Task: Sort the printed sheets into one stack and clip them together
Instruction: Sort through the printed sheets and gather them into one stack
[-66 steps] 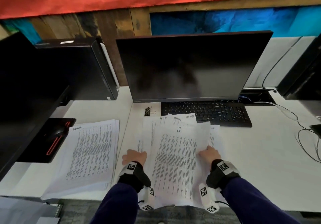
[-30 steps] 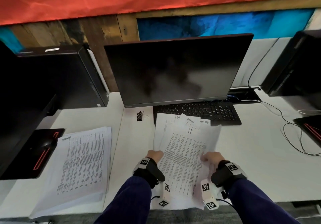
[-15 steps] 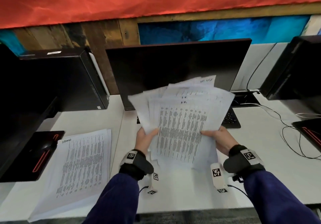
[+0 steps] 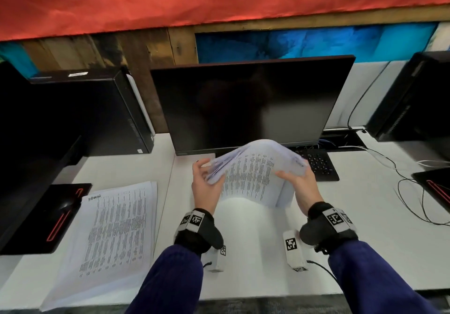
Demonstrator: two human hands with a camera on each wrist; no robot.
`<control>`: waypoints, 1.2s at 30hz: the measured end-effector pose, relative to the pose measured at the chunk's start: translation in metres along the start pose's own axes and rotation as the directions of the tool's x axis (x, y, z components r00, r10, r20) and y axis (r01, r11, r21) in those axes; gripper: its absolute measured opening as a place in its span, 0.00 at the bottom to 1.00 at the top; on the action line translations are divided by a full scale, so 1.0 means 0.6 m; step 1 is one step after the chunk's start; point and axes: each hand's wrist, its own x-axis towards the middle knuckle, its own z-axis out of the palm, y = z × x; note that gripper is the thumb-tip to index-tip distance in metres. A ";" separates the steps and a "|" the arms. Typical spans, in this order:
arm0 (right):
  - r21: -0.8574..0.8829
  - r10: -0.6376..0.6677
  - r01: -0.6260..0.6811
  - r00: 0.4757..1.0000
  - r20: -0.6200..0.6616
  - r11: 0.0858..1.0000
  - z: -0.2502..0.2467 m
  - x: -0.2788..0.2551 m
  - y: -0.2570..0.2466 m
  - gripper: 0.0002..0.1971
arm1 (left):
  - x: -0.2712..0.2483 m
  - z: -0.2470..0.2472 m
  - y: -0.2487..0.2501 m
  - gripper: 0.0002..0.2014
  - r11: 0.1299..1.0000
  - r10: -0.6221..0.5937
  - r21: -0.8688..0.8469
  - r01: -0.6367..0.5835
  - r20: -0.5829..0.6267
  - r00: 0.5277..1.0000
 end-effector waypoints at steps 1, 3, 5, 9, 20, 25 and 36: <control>0.015 0.006 -0.006 1.000 -0.019 1.000 0.005 0.000 -0.002 0.30 | 0.002 0.000 0.003 0.22 1.000 -0.004 -0.011 0.004 0.022 1.000; 0.023 0.018 -0.017 0.999 -0.043 1.000 0.014 0.002 -0.008 0.26 | 0.010 0.002 0.012 0.23 0.999 -0.017 -0.026 0.019 0.059 0.998; 0.028 0.016 -0.014 0.999 -0.051 0.999 0.017 0.007 -0.014 0.27 | 0.018 0.004 0.021 0.22 0.998 -0.035 -0.054 0.039 0.073 0.997; 0.019 -0.002 0.002 1.000 -0.016 1.000 0.031 0.009 -0.014 0.25 | 0.022 0.019 0.029 0.14 0.994 -0.085 -0.065 0.093 0.110 0.990; -0.054 0.032 -0.029 0.998 0.060 0.998 0.048 -0.005 -0.004 0.22 | 0.023 0.015 0.031 0.16 0.980 -0.170 -0.093 0.173 0.044 0.984; 0.040 0.057 -0.057 0.998 0.001 0.998 0.053 -0.008 -0.003 0.17 | 0.019 0.013 0.019 0.22 0.973 -0.221 -0.062 0.221 0.009 0.975; -0.767 -0.402 0.336 0.909 0.112 0.546 0.025 0.001 -0.114 0.38 | 0.034 0.015 0.110 0.10 0.784 0.287 0.493 -0.376 0.249 0.925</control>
